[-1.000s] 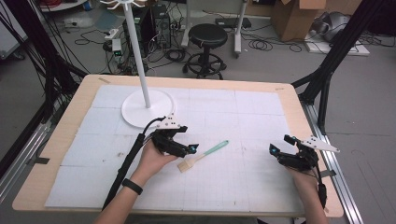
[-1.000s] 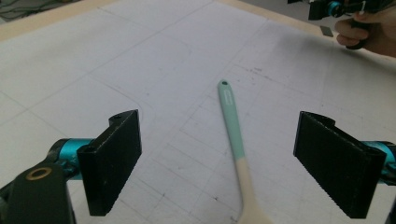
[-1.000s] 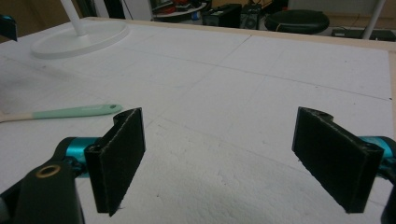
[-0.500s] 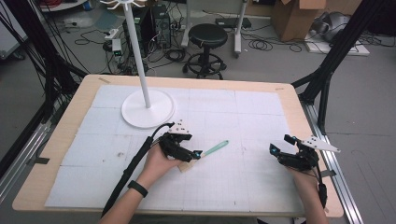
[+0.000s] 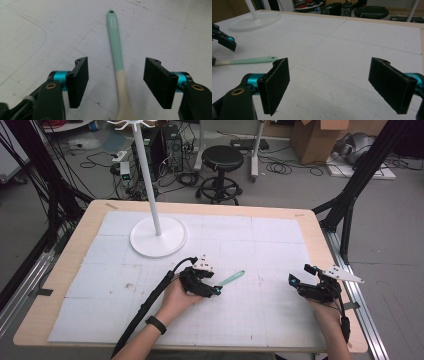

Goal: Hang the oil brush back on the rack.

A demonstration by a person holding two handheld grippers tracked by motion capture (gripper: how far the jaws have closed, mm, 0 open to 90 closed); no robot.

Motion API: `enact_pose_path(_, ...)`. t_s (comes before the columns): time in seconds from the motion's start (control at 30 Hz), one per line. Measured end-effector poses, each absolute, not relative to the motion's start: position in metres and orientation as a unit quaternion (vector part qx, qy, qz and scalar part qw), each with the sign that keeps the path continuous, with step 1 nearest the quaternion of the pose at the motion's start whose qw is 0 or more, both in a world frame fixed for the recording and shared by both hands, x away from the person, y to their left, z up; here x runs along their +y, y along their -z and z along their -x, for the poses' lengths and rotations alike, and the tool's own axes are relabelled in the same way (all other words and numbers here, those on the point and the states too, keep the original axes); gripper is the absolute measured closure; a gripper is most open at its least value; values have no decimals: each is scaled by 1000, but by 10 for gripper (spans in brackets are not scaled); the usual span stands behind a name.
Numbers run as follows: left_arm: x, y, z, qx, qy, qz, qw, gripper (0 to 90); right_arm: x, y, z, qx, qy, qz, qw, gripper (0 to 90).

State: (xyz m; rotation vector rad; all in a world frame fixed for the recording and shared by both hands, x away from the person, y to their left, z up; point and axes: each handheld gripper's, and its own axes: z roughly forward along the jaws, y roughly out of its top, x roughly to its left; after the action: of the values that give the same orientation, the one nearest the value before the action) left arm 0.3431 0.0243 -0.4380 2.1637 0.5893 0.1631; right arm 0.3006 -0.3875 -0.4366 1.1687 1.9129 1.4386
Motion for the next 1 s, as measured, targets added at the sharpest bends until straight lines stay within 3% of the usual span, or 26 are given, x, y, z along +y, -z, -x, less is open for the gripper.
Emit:
enact_pose_path(0.3,13,437,-340,226,-87,-892,380,548,-388,437,-301,697,-525,-427,237,166)
enact_pose_path(0.77,6,436,-336,223,-92,-899,364,773,-387,437,-301,698,-525,-426,237,166)
enact_pose_path(1.0,7,436,-337,244,-79,-894,367,814,-387,437,-300,698,-525,-426,235,166)
